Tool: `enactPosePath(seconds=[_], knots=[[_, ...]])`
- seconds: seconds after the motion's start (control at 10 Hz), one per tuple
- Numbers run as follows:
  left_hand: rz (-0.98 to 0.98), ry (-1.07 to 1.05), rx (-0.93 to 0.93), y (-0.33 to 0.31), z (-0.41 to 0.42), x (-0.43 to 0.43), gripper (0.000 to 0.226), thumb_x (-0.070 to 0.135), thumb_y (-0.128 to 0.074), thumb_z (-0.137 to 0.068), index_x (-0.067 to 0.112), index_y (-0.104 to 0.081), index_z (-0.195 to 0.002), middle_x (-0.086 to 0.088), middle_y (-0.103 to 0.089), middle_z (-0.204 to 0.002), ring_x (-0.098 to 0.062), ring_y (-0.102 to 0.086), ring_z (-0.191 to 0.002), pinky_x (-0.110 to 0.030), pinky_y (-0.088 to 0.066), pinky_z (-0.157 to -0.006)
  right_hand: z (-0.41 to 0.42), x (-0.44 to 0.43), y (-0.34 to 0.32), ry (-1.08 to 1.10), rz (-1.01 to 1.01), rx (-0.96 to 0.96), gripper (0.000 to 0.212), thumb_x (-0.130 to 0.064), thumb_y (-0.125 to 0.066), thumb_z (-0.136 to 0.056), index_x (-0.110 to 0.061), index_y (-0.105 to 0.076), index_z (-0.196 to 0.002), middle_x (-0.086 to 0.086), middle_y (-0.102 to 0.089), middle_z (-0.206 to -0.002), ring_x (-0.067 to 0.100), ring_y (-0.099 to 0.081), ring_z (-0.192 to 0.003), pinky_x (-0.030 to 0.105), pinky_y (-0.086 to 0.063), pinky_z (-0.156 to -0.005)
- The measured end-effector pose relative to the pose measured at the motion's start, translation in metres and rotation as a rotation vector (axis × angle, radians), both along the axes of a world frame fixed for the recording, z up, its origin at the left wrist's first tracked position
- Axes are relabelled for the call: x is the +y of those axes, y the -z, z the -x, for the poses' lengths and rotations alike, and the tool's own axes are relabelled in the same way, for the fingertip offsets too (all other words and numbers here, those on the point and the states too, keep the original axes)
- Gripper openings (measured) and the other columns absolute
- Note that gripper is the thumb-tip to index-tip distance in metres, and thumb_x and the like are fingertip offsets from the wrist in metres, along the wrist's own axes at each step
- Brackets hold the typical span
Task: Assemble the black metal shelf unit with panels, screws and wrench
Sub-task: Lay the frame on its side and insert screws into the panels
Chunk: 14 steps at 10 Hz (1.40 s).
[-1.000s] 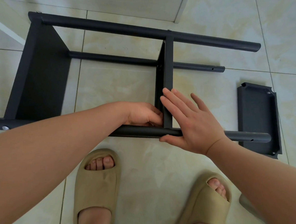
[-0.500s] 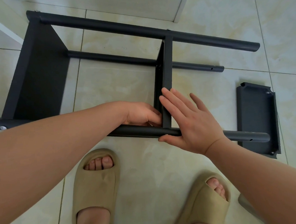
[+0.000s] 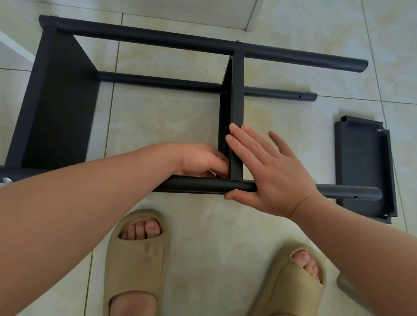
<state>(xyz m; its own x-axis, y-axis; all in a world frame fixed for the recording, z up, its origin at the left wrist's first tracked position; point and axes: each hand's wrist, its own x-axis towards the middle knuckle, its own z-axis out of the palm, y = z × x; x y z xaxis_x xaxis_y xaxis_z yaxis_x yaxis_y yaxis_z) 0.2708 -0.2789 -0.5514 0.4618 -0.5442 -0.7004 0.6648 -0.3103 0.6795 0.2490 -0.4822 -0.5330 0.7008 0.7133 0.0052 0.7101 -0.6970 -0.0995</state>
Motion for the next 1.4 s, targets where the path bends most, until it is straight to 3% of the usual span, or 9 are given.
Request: enactPosePath(seconds=[0.1,0.3,0.4,0.5,0.6,0.9,1.1,1.3,1.4], knots=[[0.005,-0.022,0.013,-0.0004,0.0007,0.0001,0.014,-0.003,-0.053,-0.093,0.003,-0.065,-0.087,-0.002,-0.066,-0.06,-0.009,-0.062,-0.051,-0.017,-0.049,-0.052,-0.0002,0.0,0.0004,0.001,-0.001,-0.001,0.097,-0.08,-0.036,-0.089,-0.012,-0.032,-0.158,0.001,-0.021,-0.167,0.019,-0.019,-0.154,0.059,-0.03,-0.117],[0.074,-0.059,0.047,0.0018,-0.0011,0.002,0.017,-0.011,-0.053,-0.089,0.002,-0.064,-0.093,-0.009,-0.063,-0.074,-0.015,-0.063,-0.064,-0.024,-0.053,-0.064,-0.0001,-0.0001,0.0013,0.0,0.0,-0.003,0.097,-0.079,-0.037,-0.089,-0.012,-0.033,-0.158,0.001,-0.021,-0.167,0.019,-0.019,-0.154,0.059,-0.029,-0.117],[0.079,-0.074,0.065,0.0023,-0.0007,0.0004,0.018,-0.011,-0.049,-0.09,0.001,-0.063,-0.091,-0.006,-0.067,-0.07,-0.014,-0.066,-0.062,-0.023,-0.053,-0.062,-0.0003,-0.0002,0.0013,-0.001,0.002,-0.007,0.096,-0.079,-0.037,-0.089,-0.012,-0.032,-0.158,0.001,-0.021,-0.167,0.019,-0.019,-0.154,0.059,-0.029,-0.117],[0.022,0.003,0.019,0.0033,-0.0003,-0.0006,0.013,0.001,-0.055,-0.093,0.003,-0.068,-0.092,-0.008,-0.071,-0.08,-0.018,-0.069,-0.072,-0.028,-0.054,-0.07,-0.0001,-0.0001,0.0011,-0.001,0.002,-0.002,0.097,-0.08,-0.036,-0.089,-0.012,-0.032,-0.158,0.001,-0.02,-0.168,0.019,-0.018,-0.155,0.059,-0.029,-0.117],[-0.034,0.047,-0.03,0.0037,0.0,-0.0002,0.011,0.004,-0.057,-0.093,0.005,-0.068,-0.095,-0.007,-0.071,-0.08,-0.017,-0.067,-0.07,-0.026,-0.054,-0.068,-0.0002,0.0,0.0004,0.001,0.006,0.001,0.097,-0.08,-0.035,-0.089,-0.012,-0.031,-0.158,0.001,-0.02,-0.168,0.019,-0.018,-0.155,0.059,-0.029,-0.118],[0.106,-0.051,0.074,0.0023,-0.001,0.0025,0.021,-0.012,-0.049,-0.091,0.003,-0.063,-0.088,-0.005,-0.067,-0.068,-0.014,-0.066,-0.061,-0.023,-0.054,-0.061,-0.0001,0.0,0.0,0.002,0.014,0.006,0.097,-0.08,-0.035,-0.089,-0.012,-0.031,-0.158,0.001,-0.02,-0.168,0.019,-0.018,-0.155,0.059,-0.029,-0.118],[0.011,0.03,0.017,0.0038,-0.0004,-0.0002,0.012,0.003,-0.056,-0.093,0.003,-0.068,-0.099,-0.008,-0.071,-0.085,-0.018,-0.069,-0.076,-0.029,-0.055,-0.074,-0.0002,-0.0005,0.0003,-0.002,0.012,0.004,0.096,-0.08,-0.035,-0.09,-0.012,-0.031,-0.158,0.001,-0.019,-0.168,0.019,-0.017,-0.155,0.059,-0.029,-0.118],[-0.004,0.015,-0.021,0.0047,-0.0008,0.0007,0.018,-0.004,-0.053,-0.092,0.005,-0.064,-0.082,-0.001,-0.064,-0.059,-0.009,-0.06,-0.052,-0.018,-0.048,-0.053,-0.0001,-0.0003,0.0009,-0.001,0.012,0.005,0.097,-0.08,-0.036,-0.089,-0.013,-0.031,-0.158,0.0,-0.019,-0.168,0.019,-0.018,-0.155,0.058,-0.029,-0.118],[0.068,-0.012,0.042,0.0068,-0.0015,0.0024,0.015,-0.008,-0.052,-0.092,0.001,-0.063,-0.09,-0.007,-0.065,-0.067,-0.013,-0.064,-0.056,-0.021,-0.052,-0.057,-0.0001,-0.0001,0.0005,0.0,0.012,0.006,0.097,-0.08,-0.035,-0.089,-0.012,-0.031,-0.158,0.001,-0.019,-0.168,0.019,-0.018,-0.155,0.058,-0.029,-0.118]])
